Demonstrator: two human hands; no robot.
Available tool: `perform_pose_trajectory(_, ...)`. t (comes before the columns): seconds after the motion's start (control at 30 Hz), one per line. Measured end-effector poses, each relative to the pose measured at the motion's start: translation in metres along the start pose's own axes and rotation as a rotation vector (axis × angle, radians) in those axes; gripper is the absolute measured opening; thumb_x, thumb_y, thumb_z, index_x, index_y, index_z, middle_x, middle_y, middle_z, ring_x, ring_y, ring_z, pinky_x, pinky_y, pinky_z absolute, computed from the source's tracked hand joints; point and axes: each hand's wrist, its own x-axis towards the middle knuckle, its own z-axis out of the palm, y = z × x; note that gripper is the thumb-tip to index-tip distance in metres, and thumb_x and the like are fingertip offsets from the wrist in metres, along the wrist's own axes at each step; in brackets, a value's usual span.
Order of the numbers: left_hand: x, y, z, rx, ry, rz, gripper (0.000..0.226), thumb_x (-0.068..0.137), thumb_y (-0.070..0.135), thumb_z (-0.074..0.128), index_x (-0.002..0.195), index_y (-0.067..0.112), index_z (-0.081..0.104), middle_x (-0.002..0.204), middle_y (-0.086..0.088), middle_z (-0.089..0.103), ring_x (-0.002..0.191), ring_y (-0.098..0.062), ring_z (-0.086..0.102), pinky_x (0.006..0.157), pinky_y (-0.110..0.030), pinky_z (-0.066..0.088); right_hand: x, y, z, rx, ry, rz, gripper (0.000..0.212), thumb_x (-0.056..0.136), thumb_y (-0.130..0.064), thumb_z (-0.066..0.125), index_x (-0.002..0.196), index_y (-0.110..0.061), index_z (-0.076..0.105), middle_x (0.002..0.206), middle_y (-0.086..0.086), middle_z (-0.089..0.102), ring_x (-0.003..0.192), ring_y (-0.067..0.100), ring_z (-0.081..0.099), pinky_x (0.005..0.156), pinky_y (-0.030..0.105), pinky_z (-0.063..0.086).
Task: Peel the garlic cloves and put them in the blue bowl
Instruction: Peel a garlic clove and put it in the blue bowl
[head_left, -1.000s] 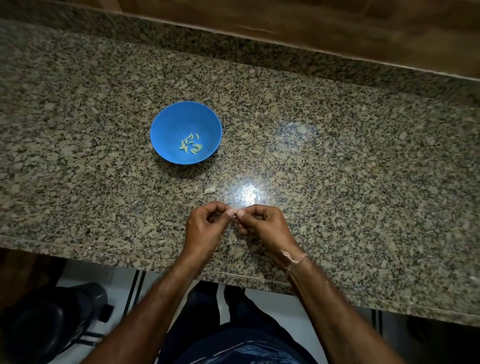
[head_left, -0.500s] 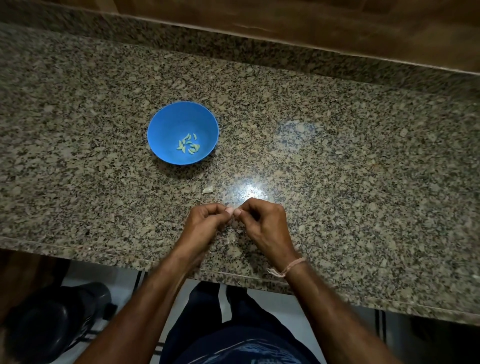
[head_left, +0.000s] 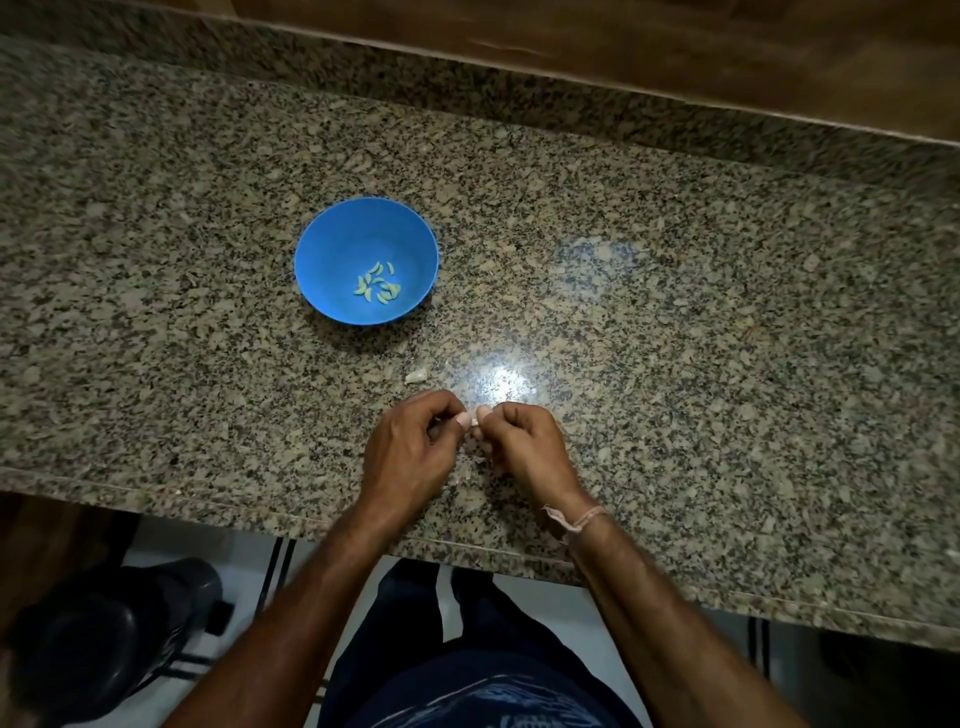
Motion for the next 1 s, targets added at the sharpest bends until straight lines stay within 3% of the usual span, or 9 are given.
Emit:
perform_pose_trajectory(0.1,0.0,-0.003,0.003,-0.17,-0.073,-0.073,0.02,0.102,0.032,0.063,0.085,0.023,0.068,0.074,0.01,0.065,0.066,-0.005,0.057,0.057,-0.019,0.043,-0.002,0.002,0.004,-0.117,0.029,-0.101,0.032,0.103,-0.026,0.062,0.074,-0.015,0.059,0.064,-0.008,0.055,0.054,0.002,0.045,0.054,0.017,0.04)
perform_pose_trajectory(0.27,0.002,-0.002,0.0,-0.652,-0.265,-0.481,0.02,0.102,0.017,0.06,0.086,0.009,0.068,0.07,0.002,0.057,0.055,-0.006,0.043,0.045,-0.019,0.032,0.003,0.014,0.007,-0.531,0.17,-0.505,0.025,0.101,-0.02,0.063,0.078,-0.015,0.055,0.071,-0.005,0.054,0.064,0.012,0.049,0.057,0.021,0.038)
perform_pose_trajectory(0.33,-0.001,0.0,0.001,-0.5,-0.161,-0.362,0.021,0.103,0.02,0.06,0.085,0.01,0.066,0.069,0.005,0.056,0.056,-0.004,0.045,0.047,-0.016,0.035,0.001,0.01,0.011,-0.511,0.173,-0.471,0.029,0.103,-0.021,0.061,0.075,-0.019,0.052,0.068,-0.008,0.05,0.06,0.006,0.043,0.056,0.014,0.033)
perform_pose_trajectory(0.43,-0.004,-0.007,0.005,0.018,0.035,0.108,0.017,0.104,0.024,0.058,0.089,0.017,0.06,0.081,0.007,0.057,0.07,-0.01,0.053,0.058,-0.023,0.041,-0.004,0.0,0.011,-0.122,0.056,-0.103,0.031,0.105,-0.023,0.059,0.074,-0.016,0.055,0.062,-0.008,0.05,0.048,-0.002,0.041,0.05,0.013,0.036)
perform_pose_trajectory(0.5,-0.003,-0.014,0.007,0.136,0.055,0.243,0.016,0.105,0.026,0.055,0.09,0.018,0.057,0.086,0.007,0.054,0.074,-0.015,0.051,0.059,-0.03,0.041,-0.005,-0.002,0.008,0.114,-0.072,0.141,0.027,0.105,-0.024,0.058,0.083,-0.009,0.061,0.062,-0.006,0.052,0.049,0.004,0.045,0.049,0.018,0.04)
perform_pose_trajectory(0.57,-0.004,-0.016,0.009,0.066,0.049,0.179,0.02,0.105,0.028,0.054,0.088,0.017,0.058,0.082,0.007,0.054,0.071,-0.011,0.051,0.057,-0.027,0.038,-0.005,0.001,0.01,0.135,-0.096,0.168,0.026,0.105,-0.025,0.058,0.085,-0.01,0.061,0.064,-0.005,0.053,0.053,0.007,0.046,0.05,0.019,0.041)
perform_pose_trajectory(0.63,-0.004,-0.012,0.01,-0.157,-0.04,-0.107,0.024,0.105,0.026,0.058,0.084,0.015,0.061,0.074,0.009,0.055,0.062,-0.002,0.048,0.054,-0.017,0.036,-0.005,0.007,0.012,-0.121,0.008,-0.045,0.027,0.105,-0.022,0.059,0.08,-0.015,0.059,0.066,-0.007,0.053,0.054,0.0,0.045,0.051,0.014,0.039)
perform_pose_trajectory(0.73,-0.001,-0.011,0.012,-0.526,-0.133,-0.459,0.025,0.103,0.022,0.061,0.08,0.013,0.062,0.066,0.006,0.053,0.058,-0.008,0.044,0.049,-0.018,0.036,-0.004,0.014,0.013,-0.398,0.065,-0.282,0.02,0.103,-0.019,0.062,0.083,-0.016,0.063,0.068,-0.007,0.058,0.057,0.0,0.047,0.054,0.014,0.041)
perform_pose_trajectory(1.0,-0.006,-0.003,0.001,-0.052,0.058,-0.096,0.016,0.102,0.022,0.063,0.087,0.016,0.064,0.074,0.006,0.059,0.065,-0.005,0.051,0.054,-0.014,0.036,-0.004,0.012,0.006,-0.301,-0.023,-0.224,0.018,0.101,-0.023,0.066,0.086,-0.015,0.072,0.069,-0.006,0.065,0.058,0.001,0.052,0.056,0.015,0.041)
